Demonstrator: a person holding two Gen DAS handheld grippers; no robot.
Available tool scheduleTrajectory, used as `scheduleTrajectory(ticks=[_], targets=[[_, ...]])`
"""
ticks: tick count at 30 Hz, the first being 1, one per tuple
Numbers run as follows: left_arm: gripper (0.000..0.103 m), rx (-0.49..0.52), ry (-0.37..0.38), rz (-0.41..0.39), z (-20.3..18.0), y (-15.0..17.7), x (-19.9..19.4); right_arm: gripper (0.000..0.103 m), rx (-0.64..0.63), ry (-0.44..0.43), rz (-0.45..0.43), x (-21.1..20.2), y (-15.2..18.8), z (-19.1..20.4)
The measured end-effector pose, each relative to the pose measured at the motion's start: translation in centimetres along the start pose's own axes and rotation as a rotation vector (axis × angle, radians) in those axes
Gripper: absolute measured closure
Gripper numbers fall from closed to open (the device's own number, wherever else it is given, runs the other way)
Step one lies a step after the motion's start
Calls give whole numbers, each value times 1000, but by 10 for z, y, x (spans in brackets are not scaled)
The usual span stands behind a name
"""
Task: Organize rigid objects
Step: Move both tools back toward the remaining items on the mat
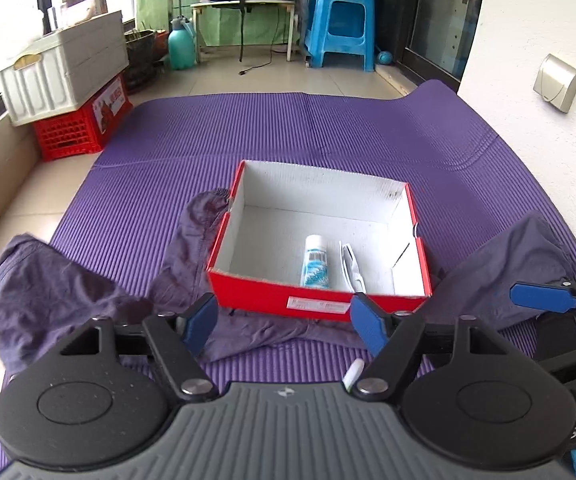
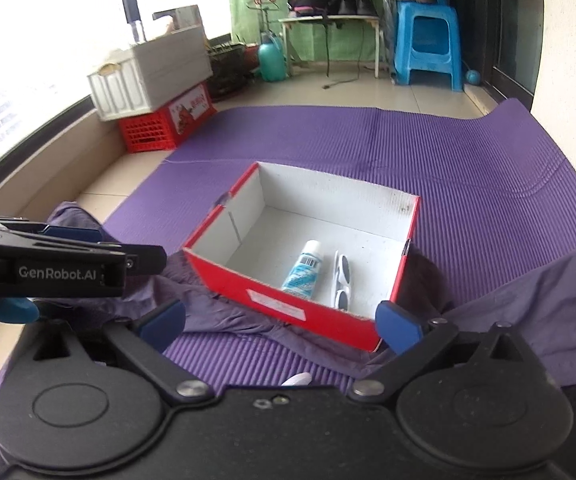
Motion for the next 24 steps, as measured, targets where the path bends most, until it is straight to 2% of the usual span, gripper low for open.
scheduleTrajectory(ticks=[3, 6, 13, 14, 16, 19, 24], targets=[[26, -6, 6, -10, 7, 11, -17, 1, -4, -4, -18, -14, 8, 7], [19, -18, 14, -13, 15, 23, -32, 1, -10, -17, -35, -24, 18, 15], [16, -16, -3, -34, 31, 55, -55, 1, -28, -11, -55, -36, 48, 29], [15, -15, -7, -36, 33, 61, -55, 1, -32, -13, -54, -36, 53, 31], [1, -19, -27, -40, 37, 71, -54, 1, -40, -17, -53, -37, 62, 35], [0, -34, -43, -46, 42, 89, -51, 1, -51, -17, -40, -35, 74, 36], [0, -86, -71, 15, 49, 129, -31, 1, -41, -14, 7, -25, 96, 31]])
Point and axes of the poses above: each gripper's, at about its wrist camera, not at the fingertips, and x roughly the way its jaws point, z to its left, y to its underside, the point moved 8 cm from there along x, roughly the way its jaws point, and after that the axes turned 11 degrees about -x, right-handed, at the moved point
